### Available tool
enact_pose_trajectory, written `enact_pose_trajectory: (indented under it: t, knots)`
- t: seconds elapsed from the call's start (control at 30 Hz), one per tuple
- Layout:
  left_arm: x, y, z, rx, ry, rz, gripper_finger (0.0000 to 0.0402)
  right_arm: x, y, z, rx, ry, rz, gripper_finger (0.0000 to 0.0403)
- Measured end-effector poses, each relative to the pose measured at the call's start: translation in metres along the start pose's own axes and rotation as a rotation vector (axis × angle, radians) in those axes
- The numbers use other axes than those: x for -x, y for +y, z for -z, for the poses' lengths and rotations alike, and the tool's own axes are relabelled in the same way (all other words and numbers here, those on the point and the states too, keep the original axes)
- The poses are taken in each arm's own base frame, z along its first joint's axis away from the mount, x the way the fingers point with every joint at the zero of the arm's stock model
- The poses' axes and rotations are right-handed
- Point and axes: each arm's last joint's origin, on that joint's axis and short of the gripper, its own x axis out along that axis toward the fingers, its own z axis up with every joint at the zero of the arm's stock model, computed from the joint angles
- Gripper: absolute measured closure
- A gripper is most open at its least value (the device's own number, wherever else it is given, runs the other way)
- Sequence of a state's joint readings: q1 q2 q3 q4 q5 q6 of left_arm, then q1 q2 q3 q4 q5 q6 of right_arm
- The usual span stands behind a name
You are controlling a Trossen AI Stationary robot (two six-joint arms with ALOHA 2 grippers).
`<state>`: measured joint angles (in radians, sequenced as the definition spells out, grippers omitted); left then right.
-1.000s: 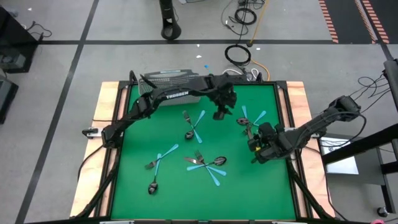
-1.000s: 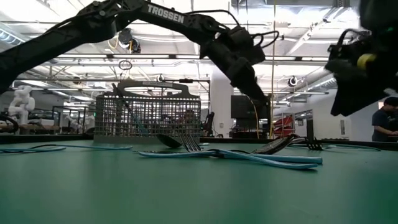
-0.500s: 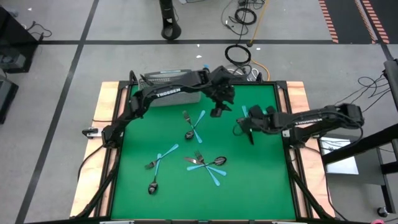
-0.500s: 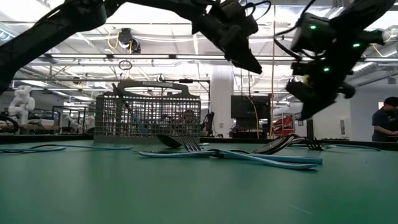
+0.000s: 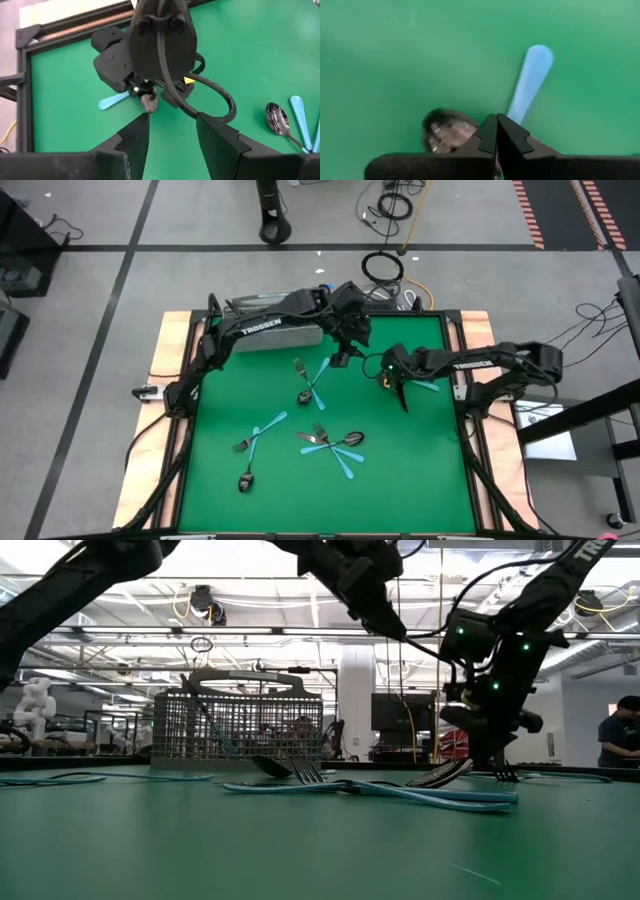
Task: Sort silverware
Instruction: Put the table knife into the silverware rack
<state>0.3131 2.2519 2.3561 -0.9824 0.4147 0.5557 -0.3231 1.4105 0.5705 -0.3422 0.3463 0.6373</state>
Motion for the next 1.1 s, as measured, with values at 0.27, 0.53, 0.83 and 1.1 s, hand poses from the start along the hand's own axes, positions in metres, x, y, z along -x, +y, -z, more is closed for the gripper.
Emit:
enact_pose_trajectory:
  t: [0.27,0.53,0.83,1.1]
  knots:
    - [-0.002,-0.001,0.003,0.002,0.02,0.012,0.0235,0.008,0.019,0.018,0.007,0.048,-0.068,0.0403]
    - [-0.002,-0.001,0.004,-0.013,0.026,0.016,0.0235,0.021,0.037,0.038,0.05,0.02,-0.083,0.0403]
    - [-0.001,-0.003,0.009,0.014,0.073,0.044,0.0235,0.055,0.035,0.036,0.038,-0.139,-0.139,0.0403]
    - [0.0,-0.003,0.013,0.031,0.101,0.059,0.0235,0.053,0.031,0.058,0.029,-0.028,-0.029,0.0403]
